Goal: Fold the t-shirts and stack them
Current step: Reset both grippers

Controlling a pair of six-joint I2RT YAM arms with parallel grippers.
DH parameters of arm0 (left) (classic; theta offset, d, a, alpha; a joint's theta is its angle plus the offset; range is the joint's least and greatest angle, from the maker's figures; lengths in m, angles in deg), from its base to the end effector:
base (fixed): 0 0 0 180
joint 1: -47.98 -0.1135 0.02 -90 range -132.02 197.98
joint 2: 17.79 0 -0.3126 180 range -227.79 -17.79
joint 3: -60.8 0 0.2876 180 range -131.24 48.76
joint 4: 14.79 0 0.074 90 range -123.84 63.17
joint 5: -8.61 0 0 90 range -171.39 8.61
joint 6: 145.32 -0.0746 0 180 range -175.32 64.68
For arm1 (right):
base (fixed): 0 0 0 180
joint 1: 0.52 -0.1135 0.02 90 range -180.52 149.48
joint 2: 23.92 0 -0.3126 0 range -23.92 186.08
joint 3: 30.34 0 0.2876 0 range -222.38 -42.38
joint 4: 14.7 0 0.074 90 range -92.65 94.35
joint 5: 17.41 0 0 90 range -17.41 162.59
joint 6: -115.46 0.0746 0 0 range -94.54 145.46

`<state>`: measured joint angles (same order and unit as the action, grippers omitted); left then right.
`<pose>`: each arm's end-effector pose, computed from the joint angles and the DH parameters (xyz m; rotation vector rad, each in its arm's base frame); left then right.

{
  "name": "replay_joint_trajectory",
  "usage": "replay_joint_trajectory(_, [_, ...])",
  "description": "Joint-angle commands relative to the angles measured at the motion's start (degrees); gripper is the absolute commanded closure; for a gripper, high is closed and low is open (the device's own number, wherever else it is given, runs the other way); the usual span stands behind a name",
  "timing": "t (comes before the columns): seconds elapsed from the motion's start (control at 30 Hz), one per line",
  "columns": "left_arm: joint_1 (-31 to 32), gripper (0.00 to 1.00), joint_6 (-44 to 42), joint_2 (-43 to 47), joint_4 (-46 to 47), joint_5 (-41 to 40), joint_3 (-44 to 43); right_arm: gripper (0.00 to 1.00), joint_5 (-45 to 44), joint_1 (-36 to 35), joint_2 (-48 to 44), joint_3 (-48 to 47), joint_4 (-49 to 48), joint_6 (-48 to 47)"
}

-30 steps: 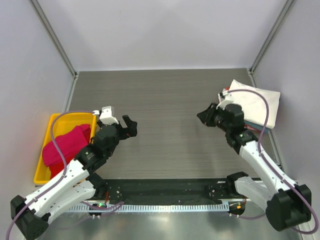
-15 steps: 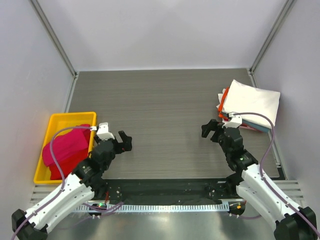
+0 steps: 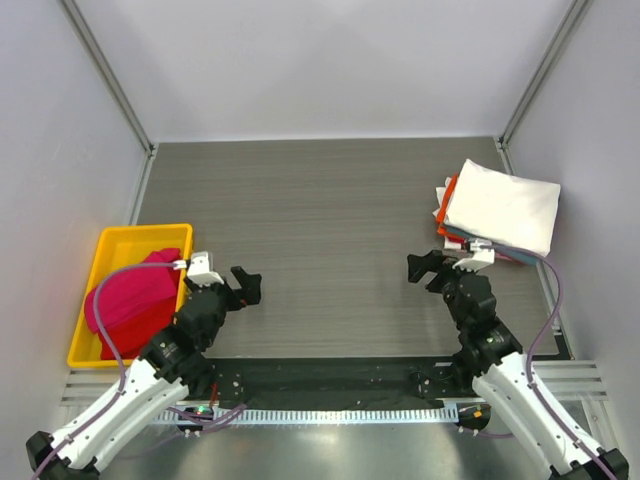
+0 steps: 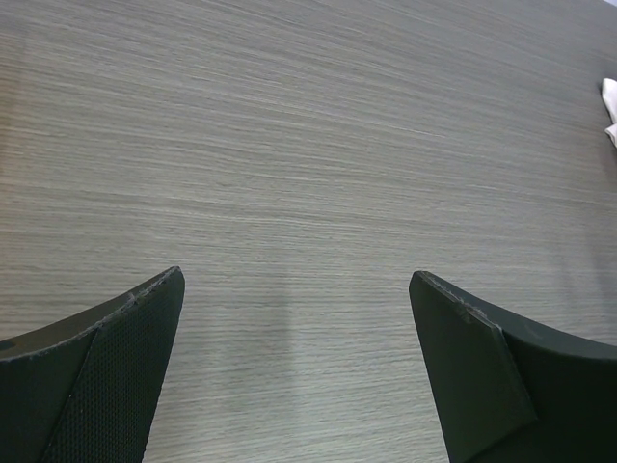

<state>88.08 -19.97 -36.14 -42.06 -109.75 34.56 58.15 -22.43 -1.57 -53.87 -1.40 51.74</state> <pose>0.1298 -0.0630 0.2051 -0.2556 1.8727 -0.4345 0.1567 0.0430 0.2076 0.2503 1.7739 0.3818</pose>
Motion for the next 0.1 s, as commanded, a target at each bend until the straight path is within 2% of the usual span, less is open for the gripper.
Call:
replay_joint_trajectory(0.0, [-0.19, 0.00, -0.20, -0.72, 2.57, -0.73, -0.13, 0.00, 0.02, -0.24, 0.24, 0.41, -3.45, 1.13])
replay_joint_trajectory(0.07, [-0.19, 0.00, -0.02, -1.16, 2.65, -0.82, -0.22, 0.00, -0.77, -0.24, 1.90, -0.29, -3.19, 1.40])
